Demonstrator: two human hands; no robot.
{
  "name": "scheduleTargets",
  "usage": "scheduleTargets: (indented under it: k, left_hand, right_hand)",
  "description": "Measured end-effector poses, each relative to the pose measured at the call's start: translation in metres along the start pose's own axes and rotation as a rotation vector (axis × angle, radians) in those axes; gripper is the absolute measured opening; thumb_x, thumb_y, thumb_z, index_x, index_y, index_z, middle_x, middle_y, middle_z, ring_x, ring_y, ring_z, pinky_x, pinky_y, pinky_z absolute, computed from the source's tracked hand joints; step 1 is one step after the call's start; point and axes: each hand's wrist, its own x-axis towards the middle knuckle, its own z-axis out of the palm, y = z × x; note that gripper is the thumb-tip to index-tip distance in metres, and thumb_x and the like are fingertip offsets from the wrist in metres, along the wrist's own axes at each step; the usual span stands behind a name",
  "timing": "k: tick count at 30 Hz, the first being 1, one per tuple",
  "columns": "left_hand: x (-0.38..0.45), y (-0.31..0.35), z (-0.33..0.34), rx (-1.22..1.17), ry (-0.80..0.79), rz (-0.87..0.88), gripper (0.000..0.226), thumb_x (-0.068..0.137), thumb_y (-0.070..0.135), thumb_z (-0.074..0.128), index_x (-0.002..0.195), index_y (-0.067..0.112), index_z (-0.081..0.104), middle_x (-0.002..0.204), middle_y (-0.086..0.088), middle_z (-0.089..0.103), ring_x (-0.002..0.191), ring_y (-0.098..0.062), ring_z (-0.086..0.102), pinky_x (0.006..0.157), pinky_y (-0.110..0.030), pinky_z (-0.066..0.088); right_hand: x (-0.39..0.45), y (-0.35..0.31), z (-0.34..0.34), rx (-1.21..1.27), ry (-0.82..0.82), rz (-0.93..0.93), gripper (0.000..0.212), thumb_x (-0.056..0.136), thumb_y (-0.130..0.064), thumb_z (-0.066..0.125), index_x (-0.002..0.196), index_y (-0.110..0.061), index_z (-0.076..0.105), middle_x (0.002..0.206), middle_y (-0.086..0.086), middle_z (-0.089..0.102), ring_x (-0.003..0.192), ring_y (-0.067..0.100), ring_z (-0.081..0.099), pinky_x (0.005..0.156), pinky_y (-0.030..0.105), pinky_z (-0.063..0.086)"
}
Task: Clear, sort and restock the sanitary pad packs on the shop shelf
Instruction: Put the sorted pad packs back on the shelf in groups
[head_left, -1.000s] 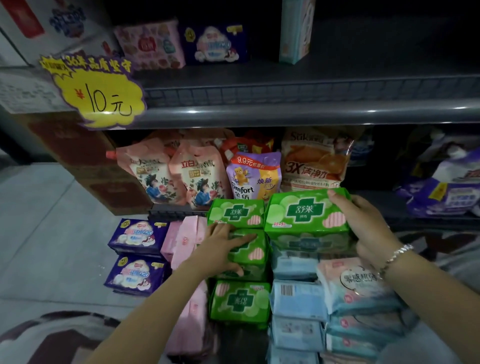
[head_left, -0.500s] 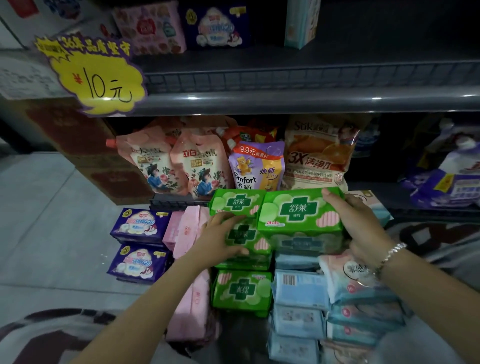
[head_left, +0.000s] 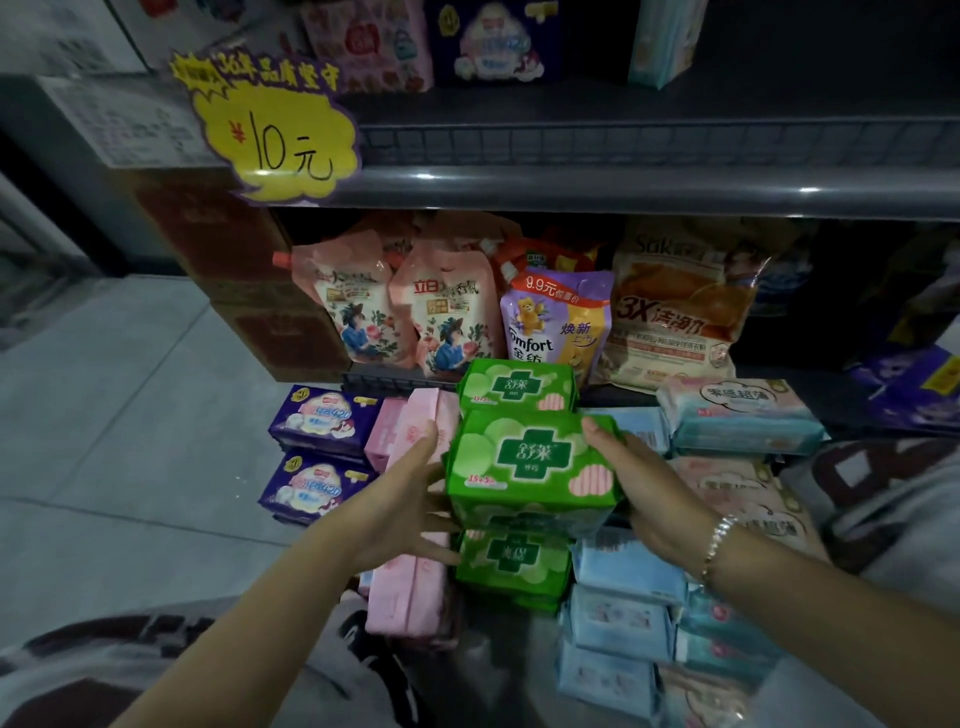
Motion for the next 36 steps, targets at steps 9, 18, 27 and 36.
scheduleTargets:
  k: [9,18,27,36]
  left_hand:
    - [-0.016,-0.009,-0.002,0.243,0.101,-0.061,0.043,0.084,0.051,0.056,0.113,0.019,0.063,0.100,-0.005,0.073,0.085,-0.026,0.068,0.084,-0.046,0.057]
    - [0.012,-0.027,-0.016,0.367,0.149,-0.143,0.082,0.073,0.069,0.055,0.140,0.022,0.045,0.142,-0.013,0.048,0.098,-0.034,0.064,0.073,-0.036,0.059]
    - [0.047,-0.045,-0.011,0.156,0.203,-0.036,0.061,0.094,0.033,0.061,0.147,0.018,0.034,0.141,-0.007,0.051,0.112,-0.030,0.062,0.088,-0.045,0.056]
    - [0.046,-0.037,0.005,0.689,0.321,-0.031,0.071,0.095,0.049,0.052,0.152,0.019,0.022,0.146,-0.009,0.044,0.106,-0.025,0.057,0.082,-0.034,0.056]
  right_hand:
    - [-0.014,0.011,0.020,-0.256,-0.078,-0.015,0.072,0.061,-0.078,0.051,0.117,-0.034,0.060,0.110,-0.009,0.071,0.106,0.016,0.066,0.100,0.042,0.048]
    - [-0.005,0.033,0.024,-0.425,-0.120,0.071,0.041,0.095,-0.053,0.045,0.123,-0.026,0.059,0.116,-0.001,0.069,0.108,0.018,0.064,0.100,0.034,0.048]
    - [0.021,0.050,0.011,-0.574,0.035,0.099,0.040,0.089,-0.039,0.065,0.113,-0.011,0.051,0.109,0.003,0.065,0.092,0.016,0.063,0.069,0.025,0.049]
    - [0.025,0.055,0.002,-0.586,0.107,0.041,0.046,0.077,-0.032,0.080,0.108,-0.010,0.052,0.103,0.002,0.063,0.095,0.018,0.061,0.079,0.033,0.053]
